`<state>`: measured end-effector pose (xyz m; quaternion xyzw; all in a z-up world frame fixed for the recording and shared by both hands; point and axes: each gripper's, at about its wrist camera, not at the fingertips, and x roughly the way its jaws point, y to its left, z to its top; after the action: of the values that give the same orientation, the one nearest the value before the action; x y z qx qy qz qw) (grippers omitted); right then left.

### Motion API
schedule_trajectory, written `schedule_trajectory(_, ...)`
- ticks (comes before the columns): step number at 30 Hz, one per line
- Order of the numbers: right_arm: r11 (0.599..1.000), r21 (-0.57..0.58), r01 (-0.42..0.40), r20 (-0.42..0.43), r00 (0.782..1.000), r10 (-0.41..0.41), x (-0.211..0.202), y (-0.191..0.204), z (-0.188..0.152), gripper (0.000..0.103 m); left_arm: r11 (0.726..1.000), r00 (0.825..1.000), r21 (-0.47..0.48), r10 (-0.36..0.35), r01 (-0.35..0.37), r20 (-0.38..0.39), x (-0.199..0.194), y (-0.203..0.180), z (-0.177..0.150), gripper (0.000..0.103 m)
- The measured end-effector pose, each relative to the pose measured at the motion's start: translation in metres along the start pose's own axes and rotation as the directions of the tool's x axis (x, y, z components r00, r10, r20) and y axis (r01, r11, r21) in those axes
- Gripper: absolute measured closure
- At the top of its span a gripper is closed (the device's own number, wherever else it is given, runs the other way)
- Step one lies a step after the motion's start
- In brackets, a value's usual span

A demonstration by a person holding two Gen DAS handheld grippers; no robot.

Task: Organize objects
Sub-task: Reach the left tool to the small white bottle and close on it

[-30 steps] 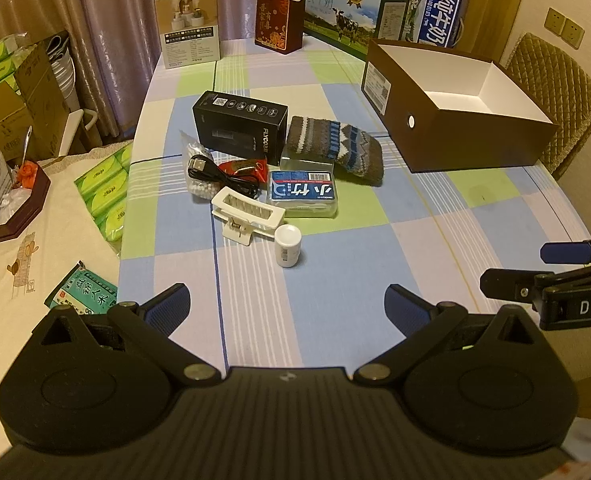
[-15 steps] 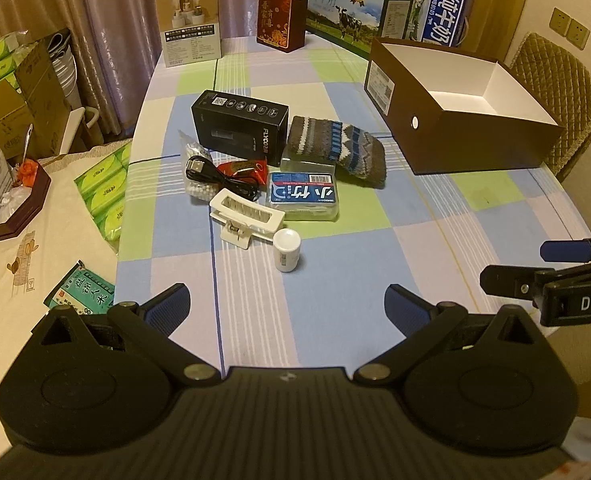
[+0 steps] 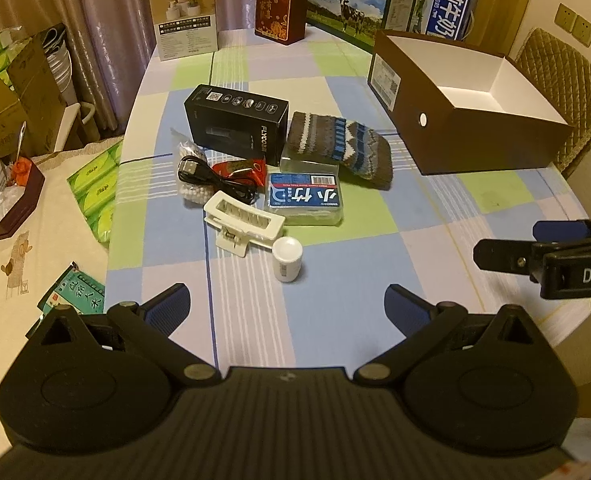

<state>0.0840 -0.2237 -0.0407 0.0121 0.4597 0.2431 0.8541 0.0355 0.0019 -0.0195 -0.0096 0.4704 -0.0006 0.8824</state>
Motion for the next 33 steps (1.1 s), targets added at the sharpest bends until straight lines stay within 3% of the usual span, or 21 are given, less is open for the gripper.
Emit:
schedule_trajectory(5,1.000,-0.009,-0.007,0.015,1.000,0.007,0.014,-0.003,0.008,0.002,1.000,1.000,0.002,0.012,-0.012,-0.001,0.017,0.001,0.005,0.002)
schedule_trajectory(17,1.000,0.013,-0.008,0.019,1.000,0.008,0.046,-0.017,0.020,0.002,1.000,1.000,0.008,0.002,-0.002,-0.002,0.059,0.002,0.014,0.017)
schedule_trajectory(24,1.000,0.019,0.005,0.021,1.000,-0.005,0.055,-0.026,0.023,0.002,1.000,1.000,0.015,-0.027,0.027,-0.003,0.082,0.001,0.014,0.033)
schedule_trajectory(33,0.999,0.031,0.019,0.013,1.000,-0.020,0.061,-0.039,0.025,0.002,0.998,0.998,0.025,-0.059,0.060,-0.017,0.107,-0.001,0.013,0.063)
